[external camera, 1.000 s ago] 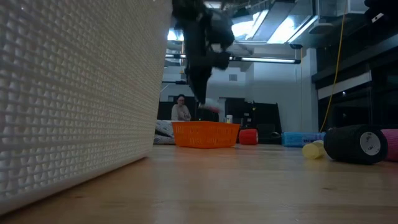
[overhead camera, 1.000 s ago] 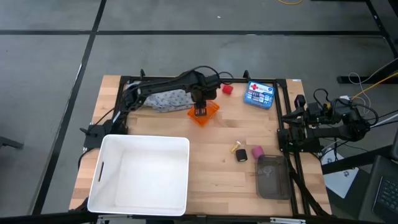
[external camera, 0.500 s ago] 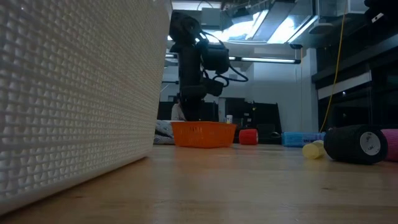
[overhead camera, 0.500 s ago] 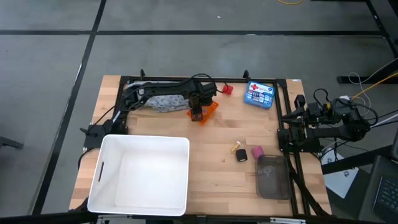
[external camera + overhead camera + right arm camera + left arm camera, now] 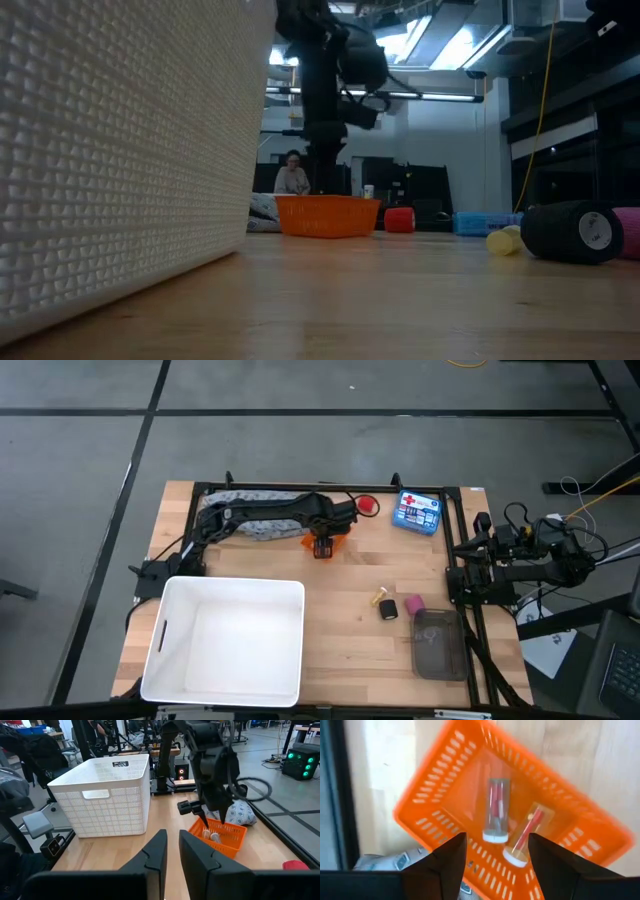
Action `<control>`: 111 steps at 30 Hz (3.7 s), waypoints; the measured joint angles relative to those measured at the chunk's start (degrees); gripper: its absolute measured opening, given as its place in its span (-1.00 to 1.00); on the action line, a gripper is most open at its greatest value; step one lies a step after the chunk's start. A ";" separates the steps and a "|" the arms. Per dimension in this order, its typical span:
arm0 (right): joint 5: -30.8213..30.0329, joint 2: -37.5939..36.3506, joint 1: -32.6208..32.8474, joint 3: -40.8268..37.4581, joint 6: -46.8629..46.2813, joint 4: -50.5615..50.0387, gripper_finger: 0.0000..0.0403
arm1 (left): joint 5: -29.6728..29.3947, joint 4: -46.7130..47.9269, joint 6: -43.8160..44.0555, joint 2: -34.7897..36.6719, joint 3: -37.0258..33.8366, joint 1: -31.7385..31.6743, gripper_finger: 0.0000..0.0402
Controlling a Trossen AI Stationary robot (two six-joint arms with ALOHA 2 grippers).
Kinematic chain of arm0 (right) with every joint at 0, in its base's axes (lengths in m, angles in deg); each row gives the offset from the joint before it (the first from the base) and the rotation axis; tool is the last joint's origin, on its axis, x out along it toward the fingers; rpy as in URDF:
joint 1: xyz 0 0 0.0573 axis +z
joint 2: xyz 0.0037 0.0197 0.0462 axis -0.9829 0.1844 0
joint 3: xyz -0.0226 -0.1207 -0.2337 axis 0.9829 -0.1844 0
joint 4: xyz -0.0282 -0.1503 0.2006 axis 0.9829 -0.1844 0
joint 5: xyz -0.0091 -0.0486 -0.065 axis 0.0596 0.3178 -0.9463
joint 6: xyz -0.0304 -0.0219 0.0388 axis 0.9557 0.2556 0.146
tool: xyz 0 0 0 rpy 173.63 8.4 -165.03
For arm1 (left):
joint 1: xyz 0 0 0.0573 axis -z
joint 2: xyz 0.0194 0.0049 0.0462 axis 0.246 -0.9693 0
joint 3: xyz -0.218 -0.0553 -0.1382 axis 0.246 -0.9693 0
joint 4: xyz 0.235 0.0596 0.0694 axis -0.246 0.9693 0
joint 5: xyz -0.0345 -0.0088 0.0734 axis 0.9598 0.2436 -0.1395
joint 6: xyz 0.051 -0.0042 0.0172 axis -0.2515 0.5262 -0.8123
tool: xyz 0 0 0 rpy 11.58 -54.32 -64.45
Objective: Pick & place medical supplies in basket/bin
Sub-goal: Put the yellow pill bottle into the orange bin
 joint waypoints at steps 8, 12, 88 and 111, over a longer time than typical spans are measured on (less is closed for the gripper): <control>0.00 0.00 0.00 0.00 0.00 0.00 -0.74 | 2.85 -1.62 2.25 0.04 7.16 4.15 0.06; 0.00 0.00 0.00 0.00 0.00 0.00 -0.74 | 11.59 -9.51 7.56 0.06 6.86 6.86 0.06; 4.72 -0.02 0.03 -0.04 1.64 0.08 -0.74 | -7.41 -44.88 48.45 -11.96 -5.41 23.54 0.06; 4.72 -0.02 0.04 -0.02 1.60 0.07 -0.74 | -2.90 -44.87 22.67 -11.96 -5.41 23.58 0.05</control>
